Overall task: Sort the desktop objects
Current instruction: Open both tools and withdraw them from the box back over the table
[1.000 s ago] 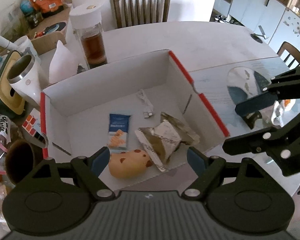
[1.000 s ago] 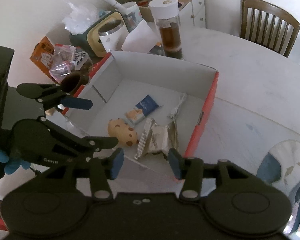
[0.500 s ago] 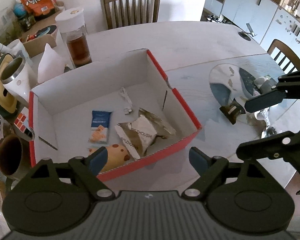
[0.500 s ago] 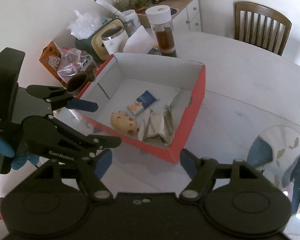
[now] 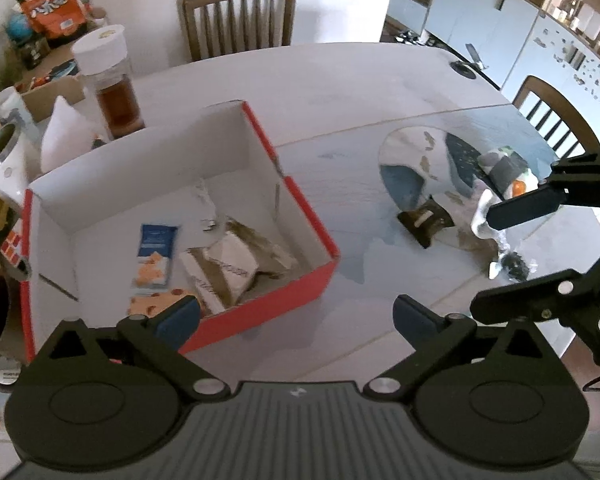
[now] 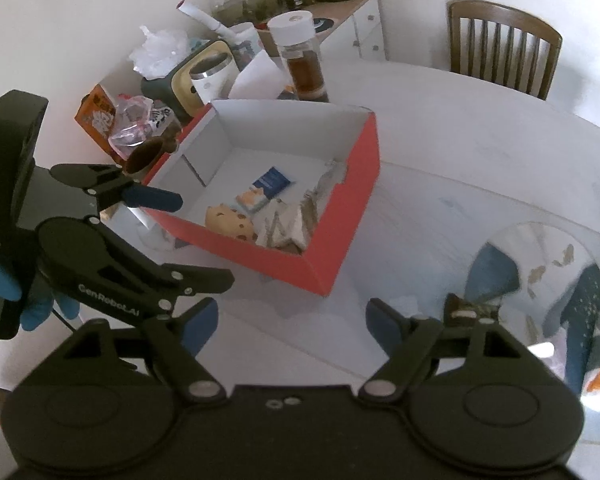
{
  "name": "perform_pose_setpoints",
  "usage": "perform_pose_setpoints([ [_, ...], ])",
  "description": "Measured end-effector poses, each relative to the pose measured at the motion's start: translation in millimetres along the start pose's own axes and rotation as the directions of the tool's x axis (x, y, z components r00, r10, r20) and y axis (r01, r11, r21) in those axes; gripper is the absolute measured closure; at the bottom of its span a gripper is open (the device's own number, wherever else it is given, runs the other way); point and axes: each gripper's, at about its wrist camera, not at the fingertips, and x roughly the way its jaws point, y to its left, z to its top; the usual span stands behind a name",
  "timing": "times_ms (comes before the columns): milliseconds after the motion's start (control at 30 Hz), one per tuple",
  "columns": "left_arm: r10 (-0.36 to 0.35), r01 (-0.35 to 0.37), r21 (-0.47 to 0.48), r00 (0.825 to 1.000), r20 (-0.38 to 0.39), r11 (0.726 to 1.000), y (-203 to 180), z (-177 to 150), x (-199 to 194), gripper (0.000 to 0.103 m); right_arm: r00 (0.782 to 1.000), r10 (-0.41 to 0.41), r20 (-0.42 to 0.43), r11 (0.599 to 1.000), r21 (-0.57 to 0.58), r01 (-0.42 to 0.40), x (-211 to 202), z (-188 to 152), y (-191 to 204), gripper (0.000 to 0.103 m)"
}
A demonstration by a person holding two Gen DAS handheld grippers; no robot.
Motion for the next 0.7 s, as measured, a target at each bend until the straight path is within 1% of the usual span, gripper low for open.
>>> perform_pose_setpoints([
  [400,-0.035,0.035,0.049,0.999,-0.001,0.998,-47.5,9.2,8.0,0.0,0.999,-0.037,0.006,0.997,0.075,0.036,-22.2,-30.6,-42.9,0.021],
  [700,-0.059,0.059,0.097,0.998,-0.006,0.994,-85.5,16.2,16.9,0.0,0.997,-0.08,0.001,0.986,0.143,0.079,-38.2,-58.9,-80.9,0.021],
])
